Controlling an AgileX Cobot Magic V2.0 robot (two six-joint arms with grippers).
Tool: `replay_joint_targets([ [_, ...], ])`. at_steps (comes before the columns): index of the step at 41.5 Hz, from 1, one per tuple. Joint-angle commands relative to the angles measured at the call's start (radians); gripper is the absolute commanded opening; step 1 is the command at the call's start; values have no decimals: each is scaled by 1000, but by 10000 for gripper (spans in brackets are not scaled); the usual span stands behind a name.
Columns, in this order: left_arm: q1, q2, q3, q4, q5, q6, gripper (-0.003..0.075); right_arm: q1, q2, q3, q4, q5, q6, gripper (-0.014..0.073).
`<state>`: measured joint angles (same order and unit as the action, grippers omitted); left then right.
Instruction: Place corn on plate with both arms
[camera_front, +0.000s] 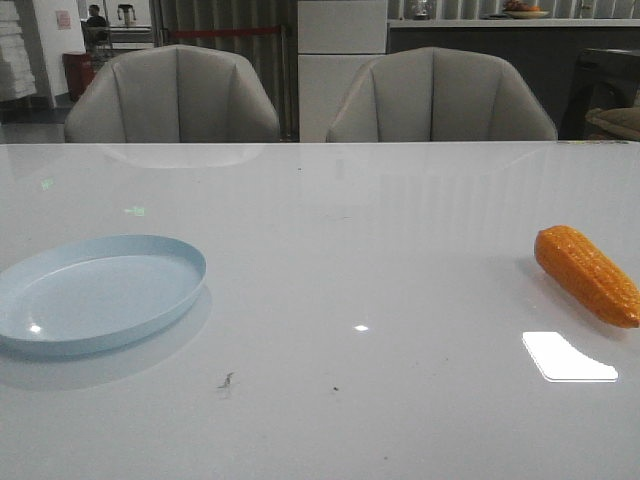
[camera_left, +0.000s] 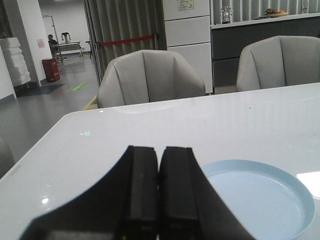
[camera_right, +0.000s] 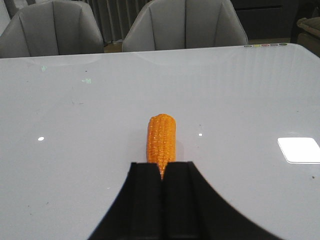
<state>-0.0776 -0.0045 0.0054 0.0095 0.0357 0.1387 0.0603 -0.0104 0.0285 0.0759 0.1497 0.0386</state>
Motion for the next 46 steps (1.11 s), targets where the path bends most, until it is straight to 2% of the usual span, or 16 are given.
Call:
replay_joint_targets([
  [1,0,-16,39,-9,-94,-7,96,-5,-23,-21,3,-85,-8,57],
  [36,0,-16,39,-9,-95,-7,96,-5,-23,-21,3,-97,-8,57],
  [39,0,-16,39,-9,-116,-7,96,-5,-23,-21,3,-105,-8,57],
  [46,0,-16,33,-9,-284,-7,96,-5,-23,-22,3,-190,-8,57],
])
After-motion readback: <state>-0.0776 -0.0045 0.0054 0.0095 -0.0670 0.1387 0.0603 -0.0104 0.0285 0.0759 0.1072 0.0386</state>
